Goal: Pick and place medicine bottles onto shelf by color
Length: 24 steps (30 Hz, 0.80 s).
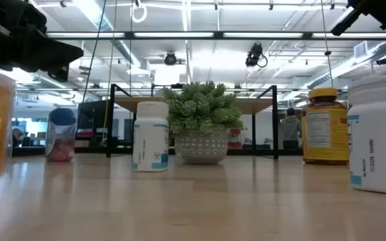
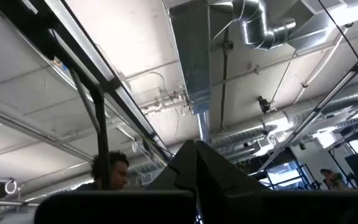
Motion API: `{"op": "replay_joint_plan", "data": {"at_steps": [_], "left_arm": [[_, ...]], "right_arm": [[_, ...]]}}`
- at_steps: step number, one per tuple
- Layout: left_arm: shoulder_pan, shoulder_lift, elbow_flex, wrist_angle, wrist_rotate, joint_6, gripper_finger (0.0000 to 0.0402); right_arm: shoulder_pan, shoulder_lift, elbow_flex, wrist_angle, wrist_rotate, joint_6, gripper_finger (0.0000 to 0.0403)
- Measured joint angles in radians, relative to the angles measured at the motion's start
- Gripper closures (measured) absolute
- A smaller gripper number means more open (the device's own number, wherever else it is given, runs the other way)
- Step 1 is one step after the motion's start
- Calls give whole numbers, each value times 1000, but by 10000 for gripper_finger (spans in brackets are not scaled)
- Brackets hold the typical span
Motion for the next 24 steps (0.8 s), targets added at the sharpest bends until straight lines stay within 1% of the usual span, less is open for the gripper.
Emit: {"op": "replay_joint_plan", "data": {"at_steps": [9, 19, 24], "left_arm": [[0, 0, 0, 0, 0, 0, 366], [0, 0, 0, 0, 0, 0, 376], [0, 0, 0, 0, 0, 0, 374]], "right_arm": [[0, 0, 0, 0, 0, 0, 397], [0, 0, 0, 0, 0, 0, 397], [0, 0, 0, 0, 0, 0, 397]]}}
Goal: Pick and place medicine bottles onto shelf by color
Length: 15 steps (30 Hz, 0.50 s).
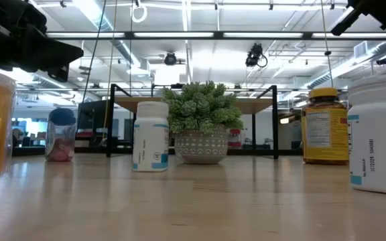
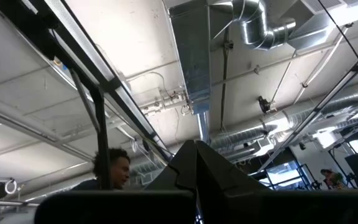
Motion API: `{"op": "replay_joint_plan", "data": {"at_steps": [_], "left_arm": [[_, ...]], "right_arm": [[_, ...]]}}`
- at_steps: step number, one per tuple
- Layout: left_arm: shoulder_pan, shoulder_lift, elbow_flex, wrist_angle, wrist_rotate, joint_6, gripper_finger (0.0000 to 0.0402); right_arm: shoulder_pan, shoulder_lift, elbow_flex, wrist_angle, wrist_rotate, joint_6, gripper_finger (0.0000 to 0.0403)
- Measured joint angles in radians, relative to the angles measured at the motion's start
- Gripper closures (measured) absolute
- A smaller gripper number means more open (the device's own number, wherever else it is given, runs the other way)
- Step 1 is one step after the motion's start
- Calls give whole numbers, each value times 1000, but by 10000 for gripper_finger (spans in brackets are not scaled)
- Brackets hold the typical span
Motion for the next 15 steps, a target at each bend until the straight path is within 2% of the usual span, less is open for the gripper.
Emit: {"op": "replay_joint_plan", "data": {"at_steps": [15], "left_arm": [[0, 0, 0, 0, 0, 0, 373]], "right_arm": [[0, 0, 0, 0, 0, 0, 397]]}}
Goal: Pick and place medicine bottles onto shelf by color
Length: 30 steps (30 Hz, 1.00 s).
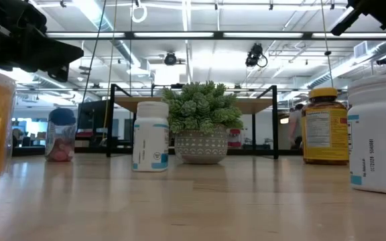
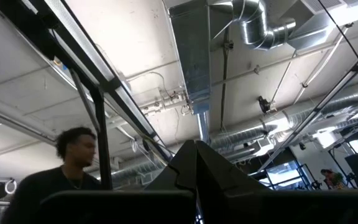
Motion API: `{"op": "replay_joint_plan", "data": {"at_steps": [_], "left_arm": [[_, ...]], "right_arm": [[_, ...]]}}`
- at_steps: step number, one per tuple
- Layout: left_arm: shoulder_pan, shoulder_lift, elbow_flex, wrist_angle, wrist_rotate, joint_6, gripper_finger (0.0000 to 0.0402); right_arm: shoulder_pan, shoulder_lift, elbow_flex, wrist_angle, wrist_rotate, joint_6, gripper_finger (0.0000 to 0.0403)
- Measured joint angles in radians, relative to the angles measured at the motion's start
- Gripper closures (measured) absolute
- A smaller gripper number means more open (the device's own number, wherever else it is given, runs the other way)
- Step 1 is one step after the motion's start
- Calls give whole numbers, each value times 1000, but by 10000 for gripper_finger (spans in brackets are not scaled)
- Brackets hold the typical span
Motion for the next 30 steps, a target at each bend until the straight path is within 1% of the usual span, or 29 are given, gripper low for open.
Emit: {"op": "replay_joint_plan", "data": {"at_steps": [11, 22, 28, 30], "left_arm": [[0, 0, 0, 0, 0, 0, 363], [0, 0, 0, 0, 0, 0, 374], [2, 0, 0, 3, 0, -2, 367], [2, 0, 0, 11, -1, -53, 365]], "right_arm": [[0, 0, 0, 0, 0, 0, 397], [0, 0, 0, 0, 0, 0, 397], [0, 0, 0, 0, 0, 0, 397], [0, 0, 0, 0, 0, 0, 397]]}}
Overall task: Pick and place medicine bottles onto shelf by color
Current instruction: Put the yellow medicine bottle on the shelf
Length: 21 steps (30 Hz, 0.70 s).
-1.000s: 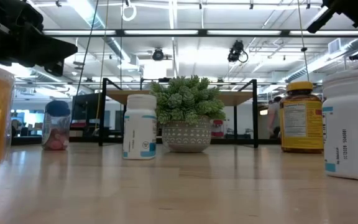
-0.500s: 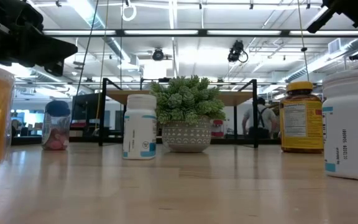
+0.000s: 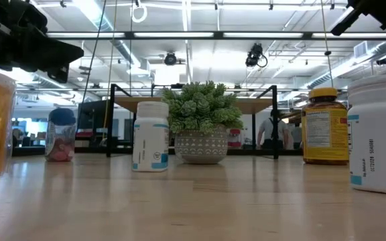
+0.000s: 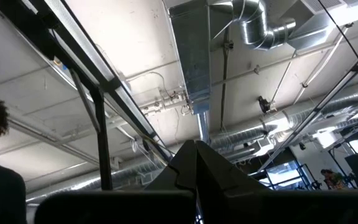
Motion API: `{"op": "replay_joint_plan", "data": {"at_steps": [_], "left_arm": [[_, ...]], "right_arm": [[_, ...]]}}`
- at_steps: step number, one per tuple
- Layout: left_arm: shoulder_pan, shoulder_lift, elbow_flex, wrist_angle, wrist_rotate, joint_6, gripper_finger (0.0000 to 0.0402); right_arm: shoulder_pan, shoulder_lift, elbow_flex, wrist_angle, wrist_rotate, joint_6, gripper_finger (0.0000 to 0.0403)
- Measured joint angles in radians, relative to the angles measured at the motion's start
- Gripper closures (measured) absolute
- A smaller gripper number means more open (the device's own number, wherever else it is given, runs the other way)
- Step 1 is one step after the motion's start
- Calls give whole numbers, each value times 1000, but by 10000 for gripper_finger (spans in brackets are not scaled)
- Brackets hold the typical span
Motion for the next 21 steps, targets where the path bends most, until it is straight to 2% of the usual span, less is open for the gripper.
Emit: {"op": "replay_joint_plan", "data": {"at_steps": [5, 8, 13, 17, 21], "left_arm": [[4, 0, 32, 144, -1, -104, 370], [7, 0, 132, 129, -1, -144, 375], [7, 101, 385, -138, -1, -185, 373], [7, 277, 628, -346, -2, -271, 367], [7, 441, 837, -478, -2, -314, 367]], "right_arm": [[0, 0, 0, 0, 0, 0, 397], [0, 0, 0, 0, 0, 0, 397], [0, 0, 0, 0, 0, 0, 397], [0, 0, 0, 0, 0, -16, 397], [0, 0, 1, 21, 0, -12, 397]]}}
